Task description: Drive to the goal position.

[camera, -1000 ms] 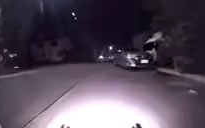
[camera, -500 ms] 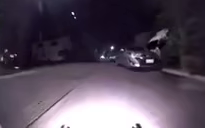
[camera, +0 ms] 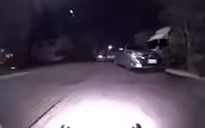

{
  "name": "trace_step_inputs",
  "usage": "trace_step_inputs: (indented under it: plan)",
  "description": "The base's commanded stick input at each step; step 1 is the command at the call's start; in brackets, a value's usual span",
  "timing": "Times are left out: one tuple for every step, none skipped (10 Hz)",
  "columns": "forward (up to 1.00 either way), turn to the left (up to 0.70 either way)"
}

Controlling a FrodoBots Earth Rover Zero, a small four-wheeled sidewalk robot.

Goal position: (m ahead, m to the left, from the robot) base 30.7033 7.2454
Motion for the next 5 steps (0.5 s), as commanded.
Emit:
trace_step_inputs:
  plan:
    - [0.85, 0.0]
    - [0.85, 0.0]
    - [0.85, 0.0]
    - [0.85, 0.0]
    - [0.85, 0.0]
